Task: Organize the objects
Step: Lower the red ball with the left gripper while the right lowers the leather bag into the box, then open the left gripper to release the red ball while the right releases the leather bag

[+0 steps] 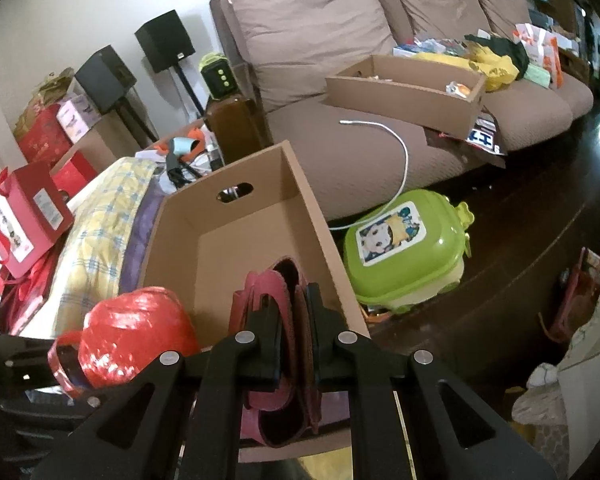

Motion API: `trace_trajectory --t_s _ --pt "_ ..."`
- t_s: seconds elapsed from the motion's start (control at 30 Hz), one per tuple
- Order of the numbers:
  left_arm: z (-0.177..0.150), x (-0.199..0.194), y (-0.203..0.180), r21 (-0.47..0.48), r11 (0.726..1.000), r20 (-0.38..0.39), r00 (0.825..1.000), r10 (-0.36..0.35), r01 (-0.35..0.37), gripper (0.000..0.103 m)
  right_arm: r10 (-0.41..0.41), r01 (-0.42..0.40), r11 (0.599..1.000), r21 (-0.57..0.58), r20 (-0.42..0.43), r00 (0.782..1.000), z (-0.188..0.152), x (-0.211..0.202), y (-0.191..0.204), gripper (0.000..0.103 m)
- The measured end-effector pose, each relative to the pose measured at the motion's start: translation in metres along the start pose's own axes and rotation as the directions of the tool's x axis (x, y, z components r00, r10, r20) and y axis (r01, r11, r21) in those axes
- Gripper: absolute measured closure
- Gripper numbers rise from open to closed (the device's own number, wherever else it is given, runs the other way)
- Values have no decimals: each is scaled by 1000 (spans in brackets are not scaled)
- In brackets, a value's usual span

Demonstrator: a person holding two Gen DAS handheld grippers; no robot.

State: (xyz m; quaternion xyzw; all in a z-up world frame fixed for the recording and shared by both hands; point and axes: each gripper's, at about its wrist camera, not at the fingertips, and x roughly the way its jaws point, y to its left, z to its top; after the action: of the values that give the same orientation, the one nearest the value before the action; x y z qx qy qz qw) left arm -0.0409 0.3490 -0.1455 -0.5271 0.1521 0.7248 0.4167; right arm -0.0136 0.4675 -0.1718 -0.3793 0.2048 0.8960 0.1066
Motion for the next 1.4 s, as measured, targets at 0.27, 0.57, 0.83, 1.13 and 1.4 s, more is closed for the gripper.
trace_trajectory --t_s 0.27,0.57,0.83,1.13,1.4 --pt "-1 19 -4 6 1000 -38 999 30 -30 86 -8 8 1000 -14 -5 1000 0 1 2 95" --pt "-7 40 -1 -18 999 -105 993 45 -47 86 -25 24 999 -45 -19 1000 -2 4 7 95" --pt "-10 45 5 -38 998 -125 991 45 -50 84 -29 25 997 -72 -45 999 -4 10 12 95" --pt "-10 41 6 -42 996 -133 989 68 -74 77 -31 24 996 -87 -89 996 -8 19 12 94" --pt "-8 31 3 -30 997 -159 985 70 -76 59 -40 28 994 -102 -120 992 -11 24 13 94"
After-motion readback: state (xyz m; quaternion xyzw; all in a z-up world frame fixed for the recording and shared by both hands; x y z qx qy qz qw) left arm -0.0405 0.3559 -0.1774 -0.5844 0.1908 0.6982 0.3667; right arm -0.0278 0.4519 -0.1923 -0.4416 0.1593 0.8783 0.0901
